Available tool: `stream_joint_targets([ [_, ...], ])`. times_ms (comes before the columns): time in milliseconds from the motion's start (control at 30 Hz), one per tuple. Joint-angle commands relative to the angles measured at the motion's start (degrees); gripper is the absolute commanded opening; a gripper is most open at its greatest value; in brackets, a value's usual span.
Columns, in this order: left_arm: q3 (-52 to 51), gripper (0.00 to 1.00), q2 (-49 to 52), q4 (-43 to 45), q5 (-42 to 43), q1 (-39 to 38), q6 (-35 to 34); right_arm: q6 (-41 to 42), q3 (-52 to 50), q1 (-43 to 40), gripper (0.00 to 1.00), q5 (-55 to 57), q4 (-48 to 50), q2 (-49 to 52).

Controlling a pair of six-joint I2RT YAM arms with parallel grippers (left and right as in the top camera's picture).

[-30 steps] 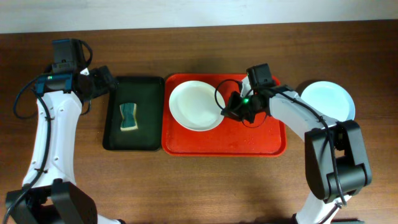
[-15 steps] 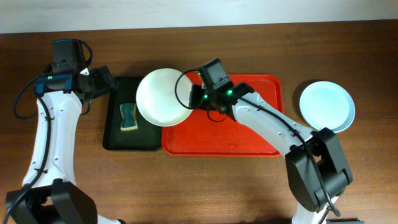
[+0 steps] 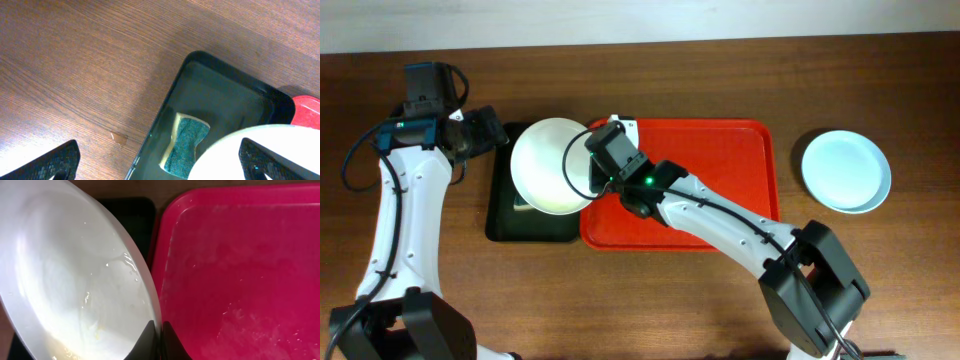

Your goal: Clean dirty plates on tray and stack at the side

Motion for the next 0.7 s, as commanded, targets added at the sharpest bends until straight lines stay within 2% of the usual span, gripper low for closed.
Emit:
stream_joint_targets([
  [0, 0.2, 0.99, 0.2, -0.1, 0.4, 0.1, -0.8, 0.6, 1.1, 1.2, 0.04, 6.1, 0.5, 0.3],
  [300, 0.2, 0.99, 0.2, -0.1, 0.4, 0.1, -0.8, -0.5, 1.3, 1.2, 0.04, 9.9, 2.2, 0.2],
  [467, 0.2, 0.99, 0.2, -0.1, 0.4, 0.1, -0.8, -7.2, 4.2, 1.2, 0.04, 13.0, 2.3, 0.2],
  [667, 0.2, 0.99, 0.2, -0.1, 0.4, 0.1, -0.8, -10.9, 7.5, 1.2, 0.04, 18.1, 1.7, 0.2],
])
